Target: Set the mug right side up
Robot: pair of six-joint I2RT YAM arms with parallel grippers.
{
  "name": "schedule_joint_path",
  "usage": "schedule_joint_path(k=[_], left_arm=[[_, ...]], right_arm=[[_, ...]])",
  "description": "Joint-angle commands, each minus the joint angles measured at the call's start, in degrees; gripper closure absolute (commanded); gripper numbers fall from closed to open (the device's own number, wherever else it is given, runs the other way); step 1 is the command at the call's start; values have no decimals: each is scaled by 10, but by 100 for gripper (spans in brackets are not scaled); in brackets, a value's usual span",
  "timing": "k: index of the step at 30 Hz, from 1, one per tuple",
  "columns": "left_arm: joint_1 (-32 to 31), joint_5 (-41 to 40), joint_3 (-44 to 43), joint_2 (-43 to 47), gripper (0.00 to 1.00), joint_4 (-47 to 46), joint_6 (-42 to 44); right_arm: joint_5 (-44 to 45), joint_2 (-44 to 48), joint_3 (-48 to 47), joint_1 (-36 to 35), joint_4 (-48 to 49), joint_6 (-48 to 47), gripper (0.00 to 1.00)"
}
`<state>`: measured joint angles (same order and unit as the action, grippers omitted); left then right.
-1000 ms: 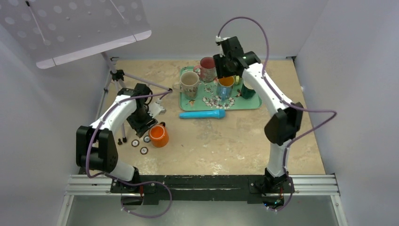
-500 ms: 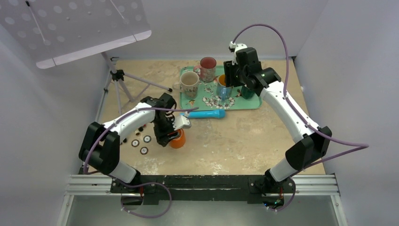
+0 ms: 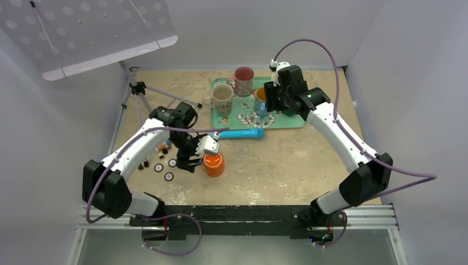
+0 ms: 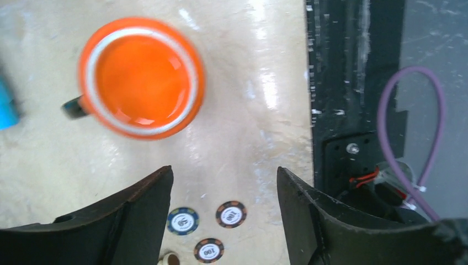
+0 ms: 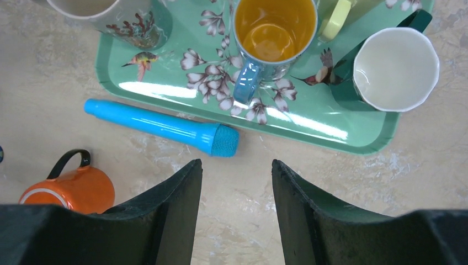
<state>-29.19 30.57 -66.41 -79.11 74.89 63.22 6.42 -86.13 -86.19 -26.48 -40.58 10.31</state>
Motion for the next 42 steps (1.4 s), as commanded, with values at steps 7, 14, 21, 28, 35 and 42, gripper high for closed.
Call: schedule_joint_path(k=[7, 14, 21, 28, 35, 42], left_arm=[[88, 69, -43, -102, 19, -139, 231], [42, 26, -6, -152, 28, -292, 176], [-16, 68, 44, -102, 31, -167, 238], [-41, 86, 52, -81, 39, -92, 222], [-51, 48, 54, -97, 34, -161, 121], [-80, 45, 87, -61, 29, -183, -16]], right_arm=[[-21, 28, 56, -1, 9, 35, 47], [-14, 76, 81, -1, -7, 62, 48], [5, 100, 108, -1, -22, 63, 48], [-16, 99, 120, 0, -9, 67, 48], [-27, 98, 128, -1, 0, 73, 48], [-17, 103, 138, 0, -6, 73, 48]])
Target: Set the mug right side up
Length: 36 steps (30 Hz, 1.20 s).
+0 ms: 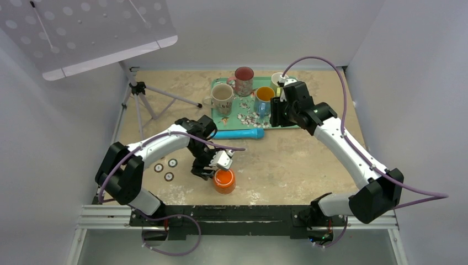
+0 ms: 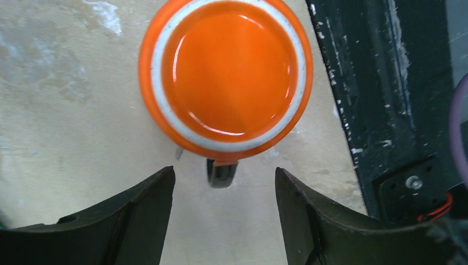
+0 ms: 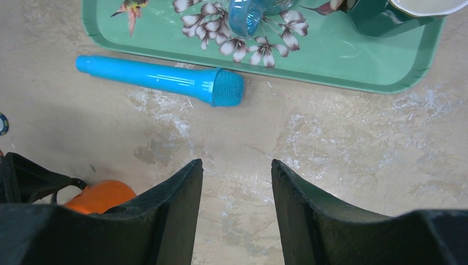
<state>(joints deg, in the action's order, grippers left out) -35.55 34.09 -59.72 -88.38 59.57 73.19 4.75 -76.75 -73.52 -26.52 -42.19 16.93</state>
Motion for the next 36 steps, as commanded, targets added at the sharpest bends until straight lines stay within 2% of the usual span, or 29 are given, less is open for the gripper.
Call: schedule_joint_path(k=[1, 4, 9, 12, 15, 20, 21, 23, 26, 28, 31, 33, 36], left_arm=[[-19, 8, 27, 36, 29, -50, -147], [-20, 7, 38, 32, 32, -90, -162], [-27, -20, 32, -20, 46, -120, -174], [-27, -40, 32, -36, 46, -140, -189], [-28, -30, 26, -39, 48, -119, -172], [-28, 0, 34, -14, 66, -100, -160], [-28, 3, 39, -8, 67, -102, -159], [-28, 9, 47, 2, 66, -103, -158], [-28, 12, 45, 4, 50, -100, -163], [-29, 6, 29, -1, 49, -103, -183], [-31, -8, -4, -22, 49, -105, -243], [-35, -17, -13, -25, 46, -125, -317], [-52, -23, 20, 9, 43, -185, -409]], right_arm=[[-1, 10, 13, 0, 11, 7, 48], [-3, 11, 21, 1, 19, 7, 48], [0, 8, 19, 0, 19, 5, 48], [1, 14, 22, 0, 18, 5, 48], [0, 20, 27, 0, 19, 5, 48], [-1, 21, 32, 1, 21, 7, 48], [-2, 21, 34, 0, 22, 8, 48], [-5, 21, 36, 0, 24, 9, 48], [-8, 17, 37, 0, 25, 8, 48], [-7, 14, 35, 0, 24, 8, 48], [-6, 16, 34, 0, 24, 8, 48], [-2, 18, 35, 0, 21, 8, 48], [5, 31, 44, 0, 17, 9, 48]])
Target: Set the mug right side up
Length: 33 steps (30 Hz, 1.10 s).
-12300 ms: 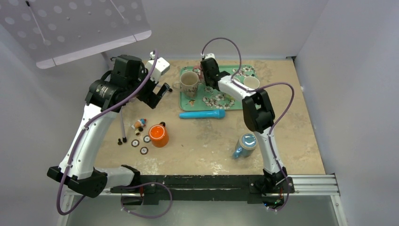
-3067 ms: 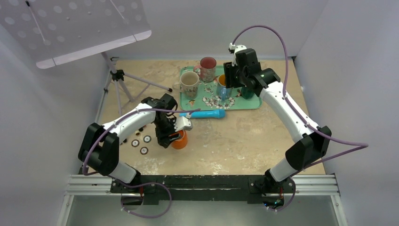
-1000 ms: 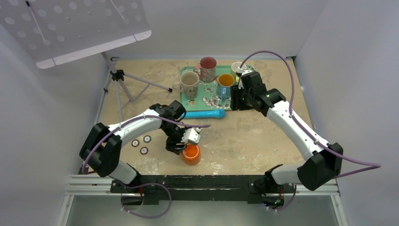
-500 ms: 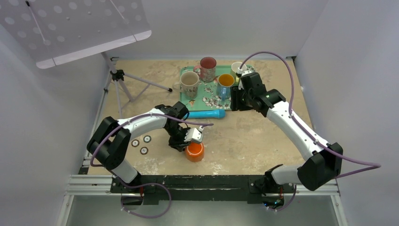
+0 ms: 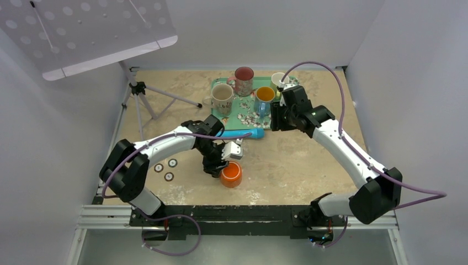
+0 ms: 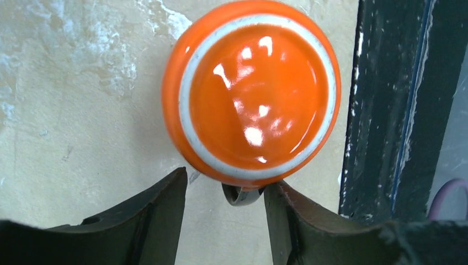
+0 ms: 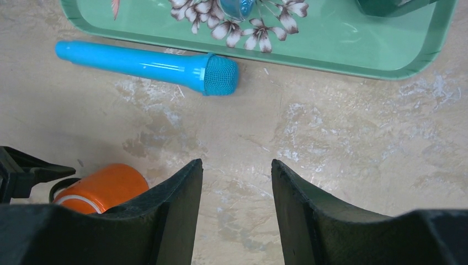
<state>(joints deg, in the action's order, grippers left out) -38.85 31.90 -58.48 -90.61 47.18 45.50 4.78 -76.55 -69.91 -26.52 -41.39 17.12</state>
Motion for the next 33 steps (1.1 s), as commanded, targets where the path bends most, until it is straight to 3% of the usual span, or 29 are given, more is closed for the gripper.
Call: schedule_joint_path(k=[1, 6, 12, 17, 27, 31, 33], left_arm=[[-24, -7, 19, 41, 43, -74, -151], [-41, -49, 31, 30, 46, -96, -230], [-70, -82, -13, -11, 49, -102, -268], [-100, -81, 25, 9, 50, -225, -322], [-103, -77, 58, -37, 60, -343, -292], [-103, -48, 56, -43, 66, -374, -315], [-103, -33, 59, -44, 74, -383, -323]], right_arm=[[7, 35, 14, 0, 10, 8, 48], [12, 62, 48, 1, 22, 12, 47], [3, 76, 68, 0, 29, 17, 48], [12, 93, 77, 0, 22, 19, 47], [21, 129, 102, 1, 1, 33, 47], [19, 129, 95, 1, -10, 34, 47], [24, 128, 90, 1, -14, 35, 47]])
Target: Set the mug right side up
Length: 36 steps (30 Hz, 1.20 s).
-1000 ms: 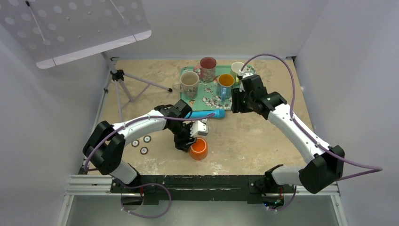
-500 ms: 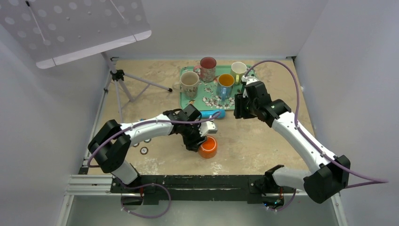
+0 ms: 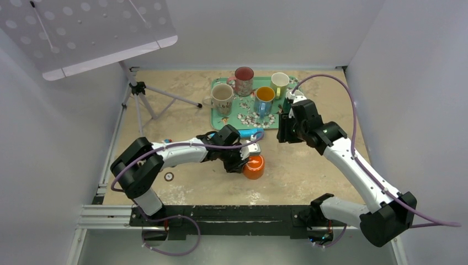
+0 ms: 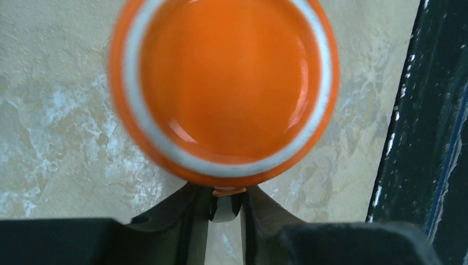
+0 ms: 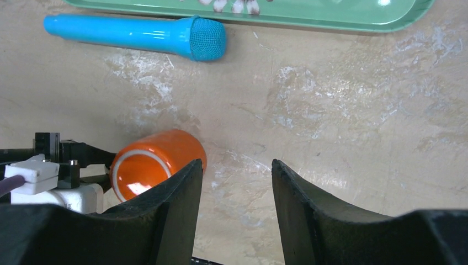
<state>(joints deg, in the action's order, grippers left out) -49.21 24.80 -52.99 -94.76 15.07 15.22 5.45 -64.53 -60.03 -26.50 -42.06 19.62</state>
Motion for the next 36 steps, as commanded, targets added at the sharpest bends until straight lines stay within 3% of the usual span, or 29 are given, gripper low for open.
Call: schedule_joint_path(k=[1, 2, 3, 5, 8, 11, 15, 19, 22, 31, 34, 36], left_arm=[[1, 44, 4, -3, 82, -61, -22], [1, 51, 2, -2, 95, -54, -22], [1, 57, -3, 0, 100, -43, -23], [7, 71, -27, 13, 100, -6, -24], [39, 107, -86, 31, 100, 59, -63], [90, 201, -157, 37, 100, 109, -152], [123, 256, -263, 42, 100, 168, -237], [145, 310, -345, 42, 100, 172, -325], [165, 334, -368, 39, 100, 138, -392], [163, 366, -380, 38, 100, 84, -466], [155, 385, -344, 44, 100, 44, -490], [152, 394, -339, 42, 100, 24, -503]], right_arm=[[19, 8, -11, 0, -9, 11, 47], [19, 9, -12, 0, -11, 12, 47], [10, 11, -13, 0, -11, 15, 47], [-7, 22, -13, 0, -6, 28, 45], [-22, 56, -6, 1, 5, 53, 34], [-62, 109, 17, 3, 47, 92, 23], [-183, 153, 57, 10, 165, 199, 9], [-237, 158, 92, 11, 310, 298, 4], [-234, 162, 103, 12, 361, 335, 4], [-222, 155, 158, 11, 568, 447, 17], [-223, 140, 154, 11, 639, 444, 27], [-235, 116, 142, 11, 687, 445, 43]])
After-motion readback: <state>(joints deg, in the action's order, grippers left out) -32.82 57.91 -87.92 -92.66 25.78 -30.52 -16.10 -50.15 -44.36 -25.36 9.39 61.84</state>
